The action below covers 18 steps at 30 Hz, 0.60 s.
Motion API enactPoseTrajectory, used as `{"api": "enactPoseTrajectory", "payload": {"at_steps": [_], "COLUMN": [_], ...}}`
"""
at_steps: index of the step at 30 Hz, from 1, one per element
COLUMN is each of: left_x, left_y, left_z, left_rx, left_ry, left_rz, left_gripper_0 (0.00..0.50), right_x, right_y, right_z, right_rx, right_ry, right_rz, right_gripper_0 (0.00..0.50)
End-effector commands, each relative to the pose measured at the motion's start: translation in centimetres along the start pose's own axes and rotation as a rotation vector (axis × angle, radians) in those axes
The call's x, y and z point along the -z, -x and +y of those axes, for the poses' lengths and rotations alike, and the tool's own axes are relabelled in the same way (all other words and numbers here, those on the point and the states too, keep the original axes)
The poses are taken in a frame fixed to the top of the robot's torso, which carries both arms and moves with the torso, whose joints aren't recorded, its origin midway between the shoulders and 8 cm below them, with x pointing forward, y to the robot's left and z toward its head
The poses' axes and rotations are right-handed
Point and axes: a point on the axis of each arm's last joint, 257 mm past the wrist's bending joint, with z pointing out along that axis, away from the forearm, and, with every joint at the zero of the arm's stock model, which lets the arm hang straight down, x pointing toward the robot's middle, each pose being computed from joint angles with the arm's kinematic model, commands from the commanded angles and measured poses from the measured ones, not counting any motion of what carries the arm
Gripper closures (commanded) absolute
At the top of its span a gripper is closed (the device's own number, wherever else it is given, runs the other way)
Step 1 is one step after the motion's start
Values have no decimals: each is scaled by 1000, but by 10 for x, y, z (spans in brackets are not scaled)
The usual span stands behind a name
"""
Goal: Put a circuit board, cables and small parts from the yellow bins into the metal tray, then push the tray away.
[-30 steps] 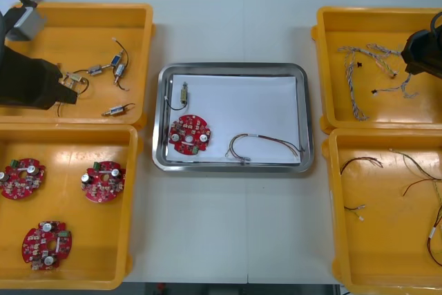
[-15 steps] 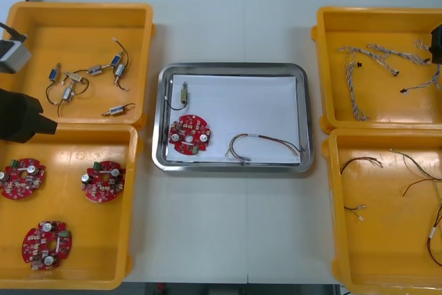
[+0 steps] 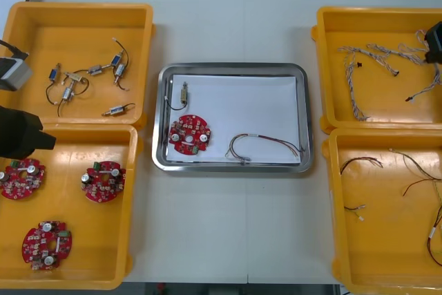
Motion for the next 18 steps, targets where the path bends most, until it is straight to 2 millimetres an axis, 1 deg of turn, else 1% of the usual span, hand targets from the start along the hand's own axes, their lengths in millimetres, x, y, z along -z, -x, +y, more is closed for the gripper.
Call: {"api": "enactPoseTrajectory", "payload": {"at_steps": [1,6,11,15,18], "left_x": [15,18,19,19,19], "left_y": [4,11,19,23,27], "left_z": [17,17,18,19,20], "left_rx": [-109,-121,-120,-118,-115], "left_ry": [62,69,65,67,71], "left_rz": [-34,-48,-57,-64,-69], "left_gripper_0": [0,0,0,0,0], "right_x": [25,31,38,39,39], "right_y": [8,8,6,6,5], "right_z": [-2,18,34,53,64], "right_rx": [102,228,363,452,498], "right_ry": [17,64,57,49,43], "right_rz": [-47,-51,-45,-45,-43], "right_gripper_0": [500,500,500,500,500]}}
